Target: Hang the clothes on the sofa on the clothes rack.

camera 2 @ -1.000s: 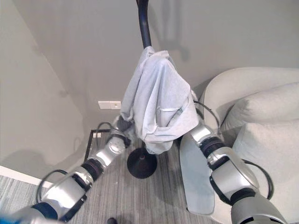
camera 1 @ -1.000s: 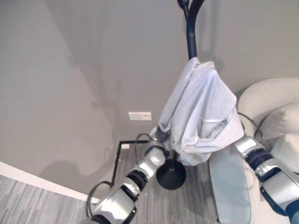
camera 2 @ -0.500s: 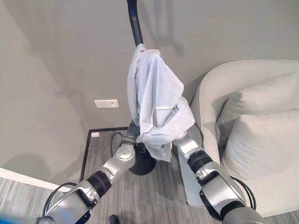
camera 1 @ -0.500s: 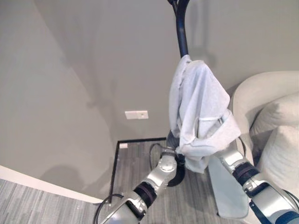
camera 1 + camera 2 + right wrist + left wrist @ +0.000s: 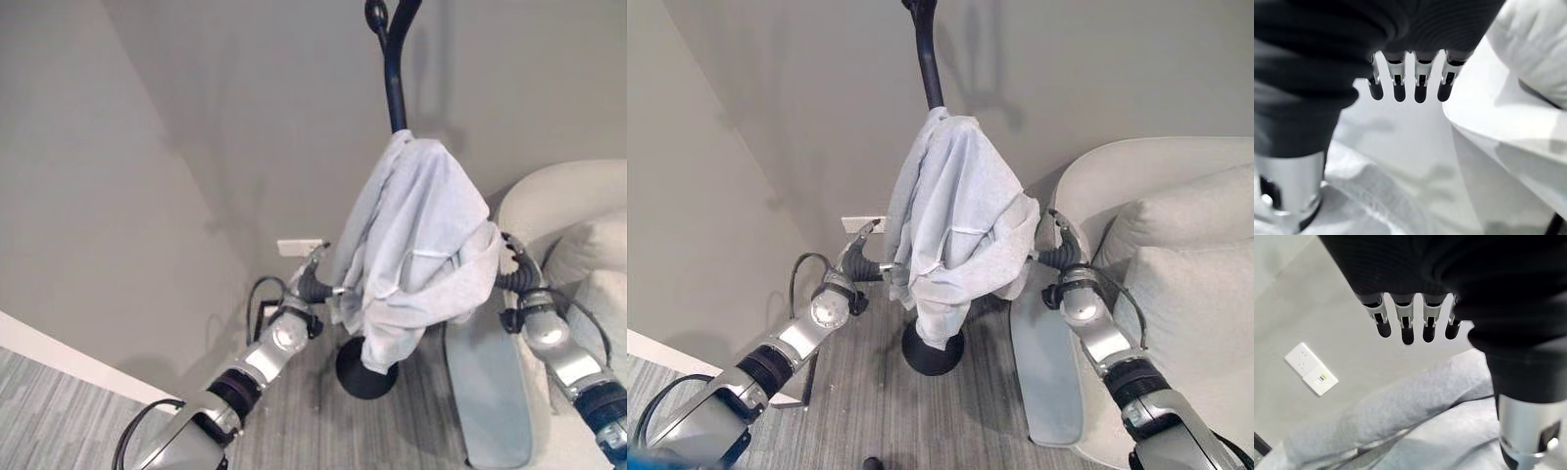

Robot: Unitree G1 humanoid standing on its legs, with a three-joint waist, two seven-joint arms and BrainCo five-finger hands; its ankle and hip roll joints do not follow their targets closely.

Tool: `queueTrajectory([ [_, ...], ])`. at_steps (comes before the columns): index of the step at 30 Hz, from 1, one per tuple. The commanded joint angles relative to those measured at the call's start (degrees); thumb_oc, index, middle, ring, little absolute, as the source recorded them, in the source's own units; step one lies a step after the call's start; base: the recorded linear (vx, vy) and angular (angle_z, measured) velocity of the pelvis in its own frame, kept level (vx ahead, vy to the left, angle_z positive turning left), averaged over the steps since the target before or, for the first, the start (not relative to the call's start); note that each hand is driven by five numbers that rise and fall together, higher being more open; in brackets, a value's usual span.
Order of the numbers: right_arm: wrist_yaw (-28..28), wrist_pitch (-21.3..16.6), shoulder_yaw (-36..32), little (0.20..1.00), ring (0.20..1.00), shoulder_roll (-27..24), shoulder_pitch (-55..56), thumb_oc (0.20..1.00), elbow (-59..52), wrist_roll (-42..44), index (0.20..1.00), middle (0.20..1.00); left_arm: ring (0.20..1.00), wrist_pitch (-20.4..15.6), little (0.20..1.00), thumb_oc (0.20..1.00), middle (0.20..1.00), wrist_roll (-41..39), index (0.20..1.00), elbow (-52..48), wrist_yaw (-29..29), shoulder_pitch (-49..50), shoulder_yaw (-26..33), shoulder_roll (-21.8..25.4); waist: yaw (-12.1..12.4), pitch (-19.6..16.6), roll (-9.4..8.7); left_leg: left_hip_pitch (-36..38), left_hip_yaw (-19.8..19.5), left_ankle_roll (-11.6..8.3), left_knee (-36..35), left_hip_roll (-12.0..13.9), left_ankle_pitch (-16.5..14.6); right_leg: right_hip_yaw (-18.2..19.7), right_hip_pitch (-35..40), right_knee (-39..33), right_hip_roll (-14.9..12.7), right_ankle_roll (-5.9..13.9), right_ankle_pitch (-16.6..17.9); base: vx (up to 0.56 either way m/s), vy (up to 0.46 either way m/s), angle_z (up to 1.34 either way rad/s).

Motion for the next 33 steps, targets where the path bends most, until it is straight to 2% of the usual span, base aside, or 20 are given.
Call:
queueTrajectory([
  [1,0.0,-2.1,-2.4,1.0,1.0,-3.1,0.9,1.0,-3.8,-4.8,1.0,1.0,1.0,-3.5,1.0,1.0,1.0,2.1,1.0,-0.9,2.9,0.1,6.0,0.8,0.5,-1.9,-1.55,3.0,0.8,-5.87,0.3,4.9,-5.3,-1.2,-0.2,0.1,-1.5,-0.75,8.4,0.0,0.0,0.0],
  [5,0.6,-2.7,-5.7,1.0,1.0,-4.4,6.4,1.0,-8.9,-6.5,1.0,1.0,1.0,-4.9,1.0,1.0,1.0,0.1,1.0,-2.7,5.0,3.8,10.8,1.5,0.0,-2.9,-1.9,3.8,0.9,-5.88,0.3,5.0,-5.4,-1.3,0.5,0.1,-1.4,-0.81,7.7,0.01,-0.03,-0.01],
  [9,-0.5,-2.3,-10.8,1.0,1.0,-4.7,12.1,1.0,-13.7,-8.7,1.0,1.0,1.0,-6.6,1.0,1.0,1.0,-11.7,1.0,-3.5,8.3,8.1,19.0,-1.6,-1.0,-3.9,-2.12,5.1,1.0,-5.73,0.3,5.0,-5.9,-1.3,1.3,0.5,-1.3,-0.79,7.4,0.0,0.0,0.0],
  [10,-0.4,-2.2,-10.9,1.0,1.0,-4.7,12.3,1.0,-13.9,-8.7,1.0,1.0,1.0,-6.6,1.0,1.0,1.0,-11.7,1.0,-3.5,8.3,8.2,19.0,-1.6,-0.9,-4.0,-2.03,5.0,1.1,-5.74,0.3,5.1,-5.7,-1.2,1.0,0.4,-1.2,-0.83,7.6,-0.01,-0.009,-0.03],
  [11,-0.5,-1.7,-15.8,1.0,1.0,-3.4,18.2,1.0,-17.6,-9.3,1.0,1.0,1.0,-7.2,1.0,1.0,1.0,-19.6,1.0,-3.5,6.8,12.1,24.1,-2.7,-1.7,-4.6,-1.57,5.5,1.2,-5.59,0.3,5.2,-5.9,-0.9,1.1,0.6,-1.1,-0.89,7.5,-0.01,-0.007,-0.05],
  [13,-0.6,-2.0,-18.1,1.0,1.0,-2.1,21.3,1.0,-18.6,-8.6,1.0,1.0,1.0,-8.2,1.0,1.0,1.0,-21.5,1.0,-3.5,5.6,15.0,25.6,-2.6,-1.9,-4.9,-1.54,5.8,1.2,-5.56,0.3,5.2,-6.1,-0.9,1.3,0.7,-1.0,-0.88,7.6,0.0,-0.006,-0.02],
  [14,-0.2,-2.8,-21.3,1.0,1.0,1.5,26.5,1.0,-20.2,-7.3,1.0,1.0,1.0,-8.8,1.0,1.0,1.0,-24.9,1.0,-0.9,2.6,19.9,27.9,-2.8,-2.4,-5.5,-1.57,6.9,1.4,-5.41,0.3,4.9,-6.5,-0.9,2.1,0.8,-1.3,-0.78,7.5,0.0,0.0,0.0],
  [15,-0.1,-2.8,-21.3,1.0,1.0,1.6,26.7,1.0,-20.3,-7.3,1.0,1.0,1.0,-8.9,1.0,1.0,1.0,-24.9,1.0,-0.9,2.5,20.0,27.9,-2.7,-2.3,-5.6,-1.55,6.7,1.4,-5.41,0.3,5.0,-6.3,-0.8,1.9,0.8,-1.2,-0.83,7.7,0.03,-0.003,-0.05],
  [17,0.6,-4.7,-23.2,1.0,1.0,7.0,30.4,1.0,-18.8,-2.8,1.0,1.0,1.0,-9.5,1.0,1.0,1.0,-26.5,1.0,1.1,-1.2,24.9,29.1,-3.0,-3.0,-6.1,-1.42,7.5,1.7,-5.17,0.3,4.8,-6.8,-0.6,2.2,1.2,-1.3,-0.73,7.8,0.01,0.004,-0.15],
  [18,2.5,-6.1,-23.0,1.0,1.0,12.7,33.6,1.0,-17.2,3.0,1.0,1.0,1.0,-9.3,1.0,1.0,1.0,-28.9,1.0,6.5,-2.4,27.1,30.8,-4.5,-3.6,-6.7,-1.22,8.3,2.2,-5.08,0.3,4.8,-6.9,-0.1,2.3,1.3,-1.3,-0.74,8.0,0.0,0.008,-0.13],
  [22,7.6,-10.8,-22.9,1.0,1.0,24.5,38.0,1.0,-12.5,23.7,1.0,1.0,1.0,-7.8,1.0,1.0,1.0,-33.2,1.0,17.6,-7.7,31.2,31.4,-8.9,-5.7,-7.6,-0.23,9.3,3.6,-5.09,0.3,5.0,-6.9,1.5,1.5,2.5,-1.0,-0.76,9.2,0.02,0.028,-0.29],
  [23,10.8,-12.6,-24.3,1.0,1.0,31.0,40.5,1.0,-0.9,34.6,1.0,1.0,1.0,-7.3,1.0,1.0,1.0,-36.8,1.0,25.0,-11.4,35.0,32.0,-13.4,-7.5,-7.9,0.74,10.6,4.4,-5.15,0.3,4.9,-7.3,2.4,1.7,3.4,-1.0,-0.84,9.2,0.04,0.048,-0.29],
  [24,11.0,-12.6,-24.3,1.0,1.0,31.0,40.4,1.0,-0.7,34.7,1.0,1.0,1.0,-7.4,1.0,1.0,1.0,-36.8,1.0,25.1,-11.5,34.9,32.0,-13.4,-7.4,-8.0,0.83,10.4,4.5,-5.18,0.3,5.0,-7.1,2.6,1.4,3.4,-0.9,-0.89,9.3,0.06,0.053,-0.11],
  [26,11.1,-11.5,-25.5,1.0,1.0,33.4,40.4,1.0,9.0,40.4,1.0,1.0,1.0,-6.5,1.0,1.0,1.0,-40.1,1.0,30.1,-12.9,36.0,33.3,-15.5,-8.3,-8.4,1.34,11.1,5.2,-5.27,0.3,5.1,-7.4,3.4,1.3,3.7,-0.7,-0.93,9.6,0.04,0.016,-0.11],
  [27,12.5,-9.2,-27.3,1.0,1.0,34.9,39.4,1.0,21.8,46.9,1.0,1.0,1.0,-4.7,1.0,1.0,1.0,-41.0,1.0,34.3,-15.4,37.7,32.9,-17.6,-8.8,-8.6,1.53,11.8,5.4,-5.37,0.3,5.0,-7.8,3.8,1.4,4.0,-0.7,-1.02,9.5,0.05,0.015,-0.34],
  [28,12.7,-9.2,-27.3,1.0,1.0,34.8,39.3,1.0,22.0,47.0,1.0,1.0,1.0,-4.7,1.0,1.0,1.0,-41.0,1.0,34.3,-15.5,37.6,32.9,-17.6,-8.7,-8.6,1.62,11.6,5.5,-5.4,0.3,5.2,-7.6,3.9,1.2,4.0,-0.6,-1.08,9.7,0.04,0.005,-0.35],
  [30,13.7,-5.6,-29.8,1.0,1.0,34.8,36.5,1.0,37.1,51.7,1.0,1.0,1.0,-3.7,1.0,1.0,1.0,-39.4,1.0,38.5,-17.0,38.1,32.1,-18.1,-8.8,-8.8,1.88,12.1,5.7,-5.41,0.3,5.2,-7.8,4.4,1.1,4.0,-0.4,-1.27,9.6,0.03,-0.002,-0.12],
  [31,14.8,-2.6,-31.5,1.0,1.0,34.3,35.5,1.0,44.4,53.4,1.0,1.0,1.0,-3.1,1.0,1.0,1.0,-39.5,1.0,40.1,-17.8,38.4,32.6,-18.3,-8.8,-9.0,1.84,12.4,5.7,-5.48,0.3,5.1,-8.1,4.4,1.5,3.9,-0.5,-1.27,9.3,0.07,-0.037,-0.13],
  [32,15.2,2.0,-35.4,1.0,1.0,31.1,33.2,1.0,59.4,53.6,1.0,1.0,1.0,-2.5,1.0,1.0,1.0,-38.4,1.0,41.5,-18.9,38.0,32.4,-17.9,-7.9,-9.3,1.92,12.5,5.2,-5.53,0.3,5.1,-8.3,3.8,2.1,3.5,-0.5,-1.4,8.7,0.04,-0.04,-0.1],
  [33,15.5,2.0,-35.5,1.0,1.0,30.9,32.9,1.0,59.8,53.6,1.0,1.0,1.0,-2.5,1.0,1.0,1.0,-38.4,1.0,41.6,-18.9,37.9,32.4,-17.9,-7.9,-9.3,2.04,12.3,5.2,-5.54,0.3,5.2,-8.0,3.9,1.9,3.5,-0.4,-1.46,9.0,0.03,-0.064,-0.01],
])
